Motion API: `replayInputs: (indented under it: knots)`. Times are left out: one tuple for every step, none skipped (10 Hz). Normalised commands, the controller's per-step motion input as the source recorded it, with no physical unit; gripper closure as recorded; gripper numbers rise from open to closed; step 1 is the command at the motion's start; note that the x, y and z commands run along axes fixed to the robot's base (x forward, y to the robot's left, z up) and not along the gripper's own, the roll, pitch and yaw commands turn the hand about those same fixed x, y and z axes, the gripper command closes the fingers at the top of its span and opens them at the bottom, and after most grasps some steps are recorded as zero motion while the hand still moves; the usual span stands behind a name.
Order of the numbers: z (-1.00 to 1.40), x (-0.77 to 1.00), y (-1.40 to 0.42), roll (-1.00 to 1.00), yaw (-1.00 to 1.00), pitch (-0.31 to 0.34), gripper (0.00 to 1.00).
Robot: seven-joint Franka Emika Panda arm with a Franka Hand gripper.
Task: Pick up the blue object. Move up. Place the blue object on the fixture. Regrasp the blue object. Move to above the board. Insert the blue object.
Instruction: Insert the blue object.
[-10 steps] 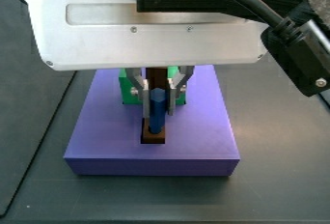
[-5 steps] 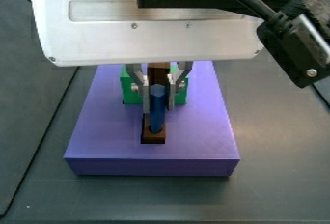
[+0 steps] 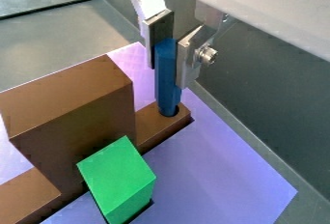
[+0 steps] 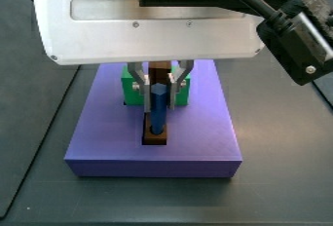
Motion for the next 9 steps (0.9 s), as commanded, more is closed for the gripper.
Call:
replayInputs:
  knots:
    - [0.18, 0.06, 0.0, -0.2, -0.1, 0.086, 1.0]
    - [0.24, 0.06, -0.04, -0.13, -0.03, 0.076, 1.0]
    - [0.19, 0.12, -0.1, 0.0, 0.0, 0.117, 1.0]
    - [0.1, 0.19, -0.02, 0.04, 0.0, 0.189, 1.0]
    - [0.0, 0.16, 0.0, 0.05, 0.0, 0.159, 1.0]
    - [-0.11, 0.15, 0.0, 0.03, 0.0, 0.107, 1.0]
    - [-0.33, 0.18, 0.03, 0.0, -0.03, 0.06, 1.0]
    - [-0.27, 0.16, 0.17, -0.11, -0.09, 0.0, 1.0]
    - [-0.18, 0.2, 0.15, -0.23, -0.07, 0.0, 1.0]
